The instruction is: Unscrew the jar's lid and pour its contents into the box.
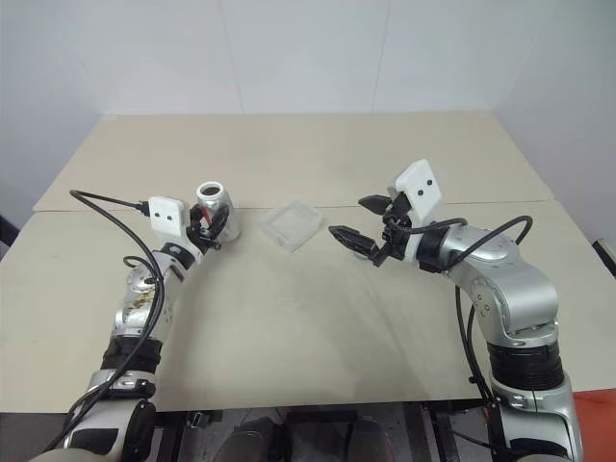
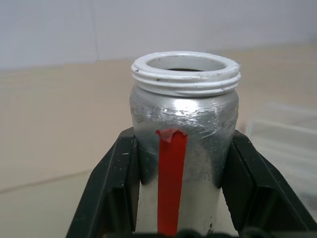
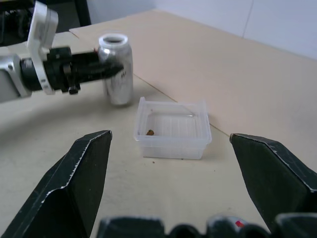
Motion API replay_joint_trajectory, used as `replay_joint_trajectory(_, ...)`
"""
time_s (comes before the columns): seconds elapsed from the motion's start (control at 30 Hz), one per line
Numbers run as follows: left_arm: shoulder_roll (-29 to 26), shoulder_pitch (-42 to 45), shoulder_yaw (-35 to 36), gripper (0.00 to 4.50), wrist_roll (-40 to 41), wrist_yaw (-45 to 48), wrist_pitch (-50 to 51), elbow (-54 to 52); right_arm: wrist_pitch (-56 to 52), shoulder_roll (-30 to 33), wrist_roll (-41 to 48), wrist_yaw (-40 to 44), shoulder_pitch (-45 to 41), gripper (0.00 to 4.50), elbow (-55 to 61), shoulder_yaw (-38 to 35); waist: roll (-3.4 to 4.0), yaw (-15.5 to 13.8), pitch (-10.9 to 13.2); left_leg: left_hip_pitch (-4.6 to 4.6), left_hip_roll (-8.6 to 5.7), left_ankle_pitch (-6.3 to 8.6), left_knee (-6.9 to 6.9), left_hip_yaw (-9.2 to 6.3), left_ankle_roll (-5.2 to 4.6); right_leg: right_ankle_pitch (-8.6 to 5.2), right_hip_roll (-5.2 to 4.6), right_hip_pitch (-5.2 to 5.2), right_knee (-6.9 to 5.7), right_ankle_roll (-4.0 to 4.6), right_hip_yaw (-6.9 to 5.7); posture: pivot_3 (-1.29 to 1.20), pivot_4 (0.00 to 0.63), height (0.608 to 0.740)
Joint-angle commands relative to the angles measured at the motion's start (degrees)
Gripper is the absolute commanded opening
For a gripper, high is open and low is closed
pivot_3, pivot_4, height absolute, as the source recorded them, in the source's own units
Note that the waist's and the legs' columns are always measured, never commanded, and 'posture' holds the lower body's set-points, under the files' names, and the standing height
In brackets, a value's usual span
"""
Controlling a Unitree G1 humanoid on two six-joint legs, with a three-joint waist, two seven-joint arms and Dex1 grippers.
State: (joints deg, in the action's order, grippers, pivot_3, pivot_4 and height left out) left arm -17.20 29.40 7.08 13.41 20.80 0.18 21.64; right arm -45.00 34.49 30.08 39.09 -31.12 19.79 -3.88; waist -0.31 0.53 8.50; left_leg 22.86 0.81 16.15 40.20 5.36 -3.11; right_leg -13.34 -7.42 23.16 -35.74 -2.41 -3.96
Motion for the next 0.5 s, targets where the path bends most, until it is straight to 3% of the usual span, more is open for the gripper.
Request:
replay_joint_trajectory(0.03,0.32,-0.79,-0.11,3.42,-0.52,0.01,-0.17,-3.34,0.29,0.93,1.04,-0.36,-0.22,4.5,2.35,-2.04,0.0,-0.03,0.0,0.0,0.0,0.0,0.0,0.0,0.0,0.0,0.0,0.0,0.0,0.0,0.0,0.0,0.15,0.74)
replay_joint_trajectory(0.13,0.36,-2.09,-0.1,4.37,-0.81,-0.26,0.0,-4.35,0.38,1.2,1.34,-0.49,-0.07,4.5,2.45,-1.92,0.0,-0.07,0.0,0.0,0.0,0.01,0.0,-0.01,0.0,0.0,0.0,0.0,0.0,0.0,0.01,0.0,0.15,0.74)
replay_joint_trajectory(0.17,0.34,-2.51,-0.06,4.44,-0.86,-0.49,0.3,-4.94,0.42,1.27,1.42,-0.5,-0.04,4.5,2.46,-1.9,0.0,-0.06,0.0,0.0,0.0,0.01,0.0,-0.01,-0.01,0.0,0.0,0.0,0.0,0.0,0.02,0.0,0.15,0.74)
replay_joint_trajectory(0.5,-4.6,-15.72,2.99,4.44,3.49,3.63,7.4,-22.99,0.33,1.81,2.47,0.16,2.17,4.5,4.0,-2.42,0.01,0.24,-0.01,-0.04,0.09,0.01,-0.12,0.0,-0.01,0.0,-0.02,0.04,0.01,0.01,0.11,0.0,0.15,0.74)
